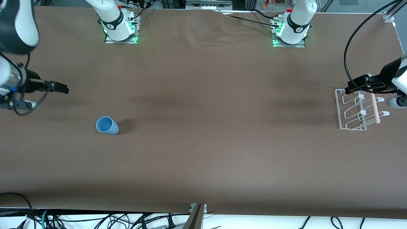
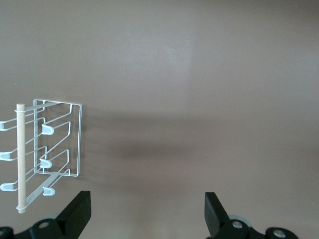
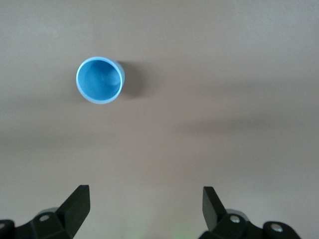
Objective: Transfer cup to left arm and place on rack
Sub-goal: 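Reach the right gripper down to the light blue cup, then close the right gripper on the cup rim while the left gripper advances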
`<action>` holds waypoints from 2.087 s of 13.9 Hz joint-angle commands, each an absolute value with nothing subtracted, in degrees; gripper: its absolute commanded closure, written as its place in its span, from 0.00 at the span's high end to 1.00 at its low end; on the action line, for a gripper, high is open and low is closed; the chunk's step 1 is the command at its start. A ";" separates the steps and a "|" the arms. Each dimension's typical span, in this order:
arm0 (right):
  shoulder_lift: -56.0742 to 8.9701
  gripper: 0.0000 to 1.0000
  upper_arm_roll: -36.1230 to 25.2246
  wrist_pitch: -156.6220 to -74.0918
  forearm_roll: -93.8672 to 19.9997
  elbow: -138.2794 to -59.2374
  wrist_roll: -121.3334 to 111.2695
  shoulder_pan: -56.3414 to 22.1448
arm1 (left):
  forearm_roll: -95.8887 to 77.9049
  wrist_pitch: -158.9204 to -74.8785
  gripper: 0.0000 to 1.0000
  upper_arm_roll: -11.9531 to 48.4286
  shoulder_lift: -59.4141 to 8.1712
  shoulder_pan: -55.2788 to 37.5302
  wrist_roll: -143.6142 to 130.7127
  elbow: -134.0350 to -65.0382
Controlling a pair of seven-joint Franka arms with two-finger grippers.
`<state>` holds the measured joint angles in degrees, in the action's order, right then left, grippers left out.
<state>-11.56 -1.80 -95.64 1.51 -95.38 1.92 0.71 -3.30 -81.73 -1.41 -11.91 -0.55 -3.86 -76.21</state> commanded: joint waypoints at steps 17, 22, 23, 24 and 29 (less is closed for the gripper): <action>-24.78 0.38 -1.93 -141.24 1.23 -115.05 7.21 -3.34 | -2.29 -80.24 1.00 -1.58 -14.50 -0.70 0.42 -74.53; -25.22 0.00 -1.93 -140.71 1.32 -113.65 6.15 -3.34 | -2.46 -80.59 1.00 -0.01 -15.47 -1.75 3.95 -75.32; -25.22 0.00 -1.93 -140.63 1.32 -113.21 6.07 -3.43 | -2.46 -80.51 1.00 1.31 -15.38 -1.84 3.96 -75.32; -25.14 0.00 -1.93 -140.45 1.32 -112.86 5.98 -3.43 | -2.46 -80.51 1.00 2.19 -15.29 -1.93 3.96 -75.24; -24.43 0.00 -0.45 -128.52 0.71 -105.93 6.68 -3.52 | -9.73 -80.42 1.00 4.13 -14.85 -1.85 9.64 -75.32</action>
